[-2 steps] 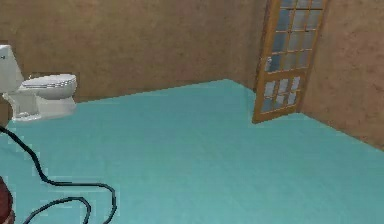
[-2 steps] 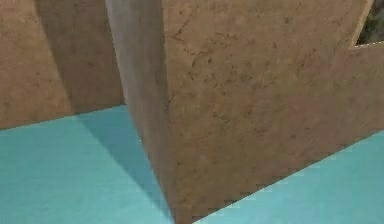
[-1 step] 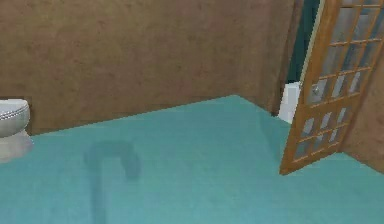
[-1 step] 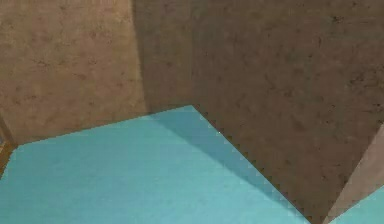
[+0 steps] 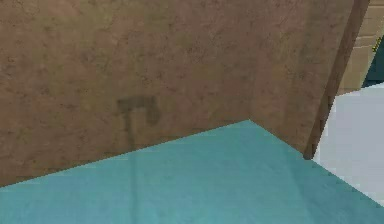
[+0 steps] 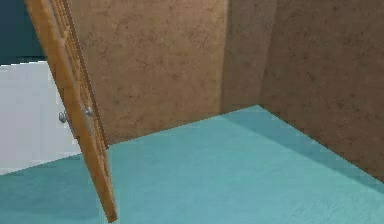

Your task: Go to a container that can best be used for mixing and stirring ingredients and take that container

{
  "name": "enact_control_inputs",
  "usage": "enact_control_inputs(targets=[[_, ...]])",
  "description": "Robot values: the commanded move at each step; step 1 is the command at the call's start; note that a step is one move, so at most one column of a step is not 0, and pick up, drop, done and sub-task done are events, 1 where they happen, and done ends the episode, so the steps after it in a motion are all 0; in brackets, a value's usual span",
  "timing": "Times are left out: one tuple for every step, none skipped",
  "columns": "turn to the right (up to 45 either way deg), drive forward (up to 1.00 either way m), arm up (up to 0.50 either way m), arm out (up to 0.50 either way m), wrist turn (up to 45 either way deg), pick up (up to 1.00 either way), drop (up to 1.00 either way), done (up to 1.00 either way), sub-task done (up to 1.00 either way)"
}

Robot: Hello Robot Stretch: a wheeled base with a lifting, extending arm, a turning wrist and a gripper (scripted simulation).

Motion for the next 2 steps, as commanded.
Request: enact_control_inputs(targets=[[0.0, 0.35, 0.00, 0.00, 0.0, 0.00, 0.00, 0.00, 0.00], [45.0, 0.00, 0.00, 0.00, 0.0, 0.00, 0.00, 0.00, 0.00]])
